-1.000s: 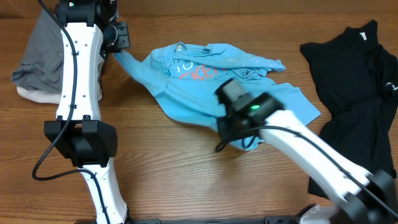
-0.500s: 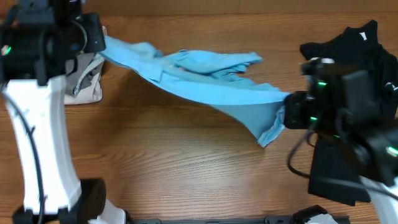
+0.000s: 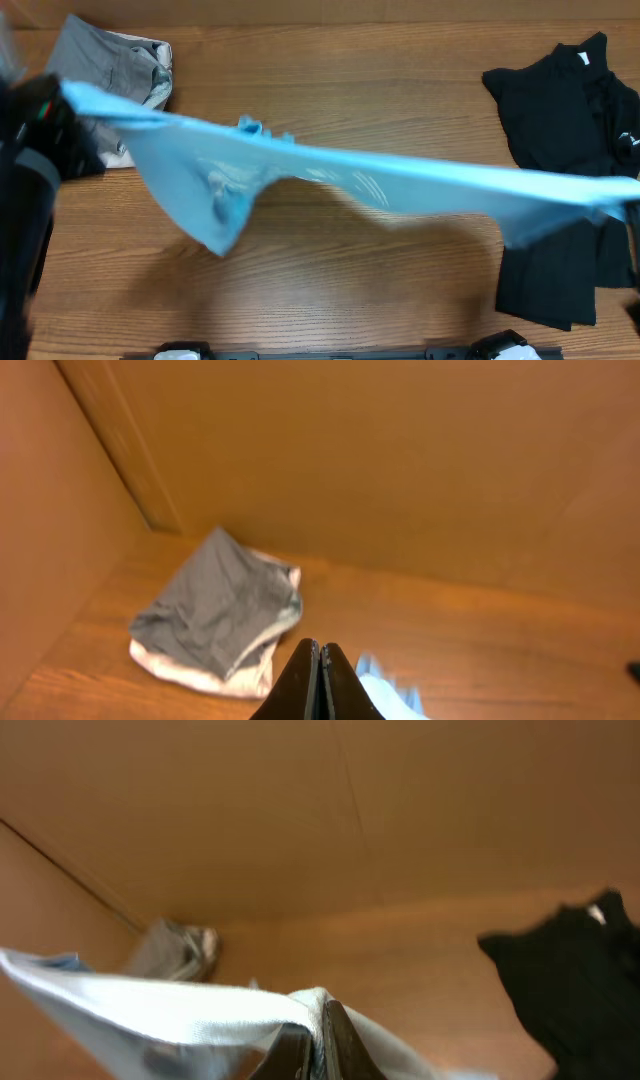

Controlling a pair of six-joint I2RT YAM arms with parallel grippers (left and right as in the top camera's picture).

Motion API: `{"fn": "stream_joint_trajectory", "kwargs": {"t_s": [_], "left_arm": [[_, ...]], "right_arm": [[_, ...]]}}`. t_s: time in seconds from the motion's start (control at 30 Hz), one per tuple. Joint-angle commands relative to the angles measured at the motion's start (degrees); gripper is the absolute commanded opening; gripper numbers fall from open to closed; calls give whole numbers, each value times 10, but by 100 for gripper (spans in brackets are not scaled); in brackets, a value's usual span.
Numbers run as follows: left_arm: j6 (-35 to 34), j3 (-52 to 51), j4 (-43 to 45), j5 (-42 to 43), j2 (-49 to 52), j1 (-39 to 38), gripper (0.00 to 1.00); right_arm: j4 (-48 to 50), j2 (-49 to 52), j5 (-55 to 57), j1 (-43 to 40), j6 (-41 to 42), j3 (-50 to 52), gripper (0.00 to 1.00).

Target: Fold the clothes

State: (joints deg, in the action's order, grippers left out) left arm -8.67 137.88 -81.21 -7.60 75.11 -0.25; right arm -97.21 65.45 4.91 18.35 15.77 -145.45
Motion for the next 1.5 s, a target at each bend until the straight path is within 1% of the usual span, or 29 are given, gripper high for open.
{"fn": "stream_joint_trajectory", "kwargs": {"t_s": [0.0, 0.07, 0.17, 0.23, 0.37, 0.53, 0.6, 0.7, 0.8, 0.87, 0.9, 1.0, 1.13, 1.27, 1.4, 1.47], "left_arm": [[-6, 3, 4, -14, -64, 3, 4], [-6, 5, 7, -18, -106, 3, 4], [-6, 11, 15, -21, -132, 3, 4], [-5, 11, 30, -32, -133, 3, 4], [-5, 10, 36, -34, -104, 3, 4], [-7, 10, 44, -33, -4, 3, 4], [-8, 10, 49, -27, 53, 3, 4], [-8, 10, 61, -18, 124, 3, 4], [-8, 10, 90, -6, 214, 2, 4], [-8, 10, 107, 6, 259, 2, 4], [-8, 10, 123, 11, 298, 2, 4], [-8, 10, 151, 15, 364, 2, 4], [-7, 10, 198, 20, 455, -2, 4], [-1, 10, 249, 28, 529, -16, 4], [-2, 10, 318, 28, 588, -30, 4], [-2, 10, 355, 29, 611, -37, 4]], "right_arm": [[2, 4, -5, -2, -3, -46, 4], [2, 4, -7, -2, -3, -51, 4], [2, 4, -6, -2, -3, -49, 4], [2, 7, 8, -2, -3, -49, 4], [2, 24, 38, -2, -3, -48, 4], [2, 93, 70, -2, -6, -7, 4], [2, 147, 82, -2, -8, 13, 4], [2, 201, 92, -2, -8, 21, 4], [7, 306, 99, -22, -8, 26, 4], [13, 352, 97, -39, -8, 26, 4], [27, 396, 82, -56, -22, 26, 4], [68, 472, 46, -83, -45, 26, 4], [153, 591, 29, -115, -85, 26, 4], [227, 673, 27, -145, -101, 26, 4], [286, 725, 19, -176, -103, 26, 4], [308, 736, -3, -194, -116, 26, 4]]}}
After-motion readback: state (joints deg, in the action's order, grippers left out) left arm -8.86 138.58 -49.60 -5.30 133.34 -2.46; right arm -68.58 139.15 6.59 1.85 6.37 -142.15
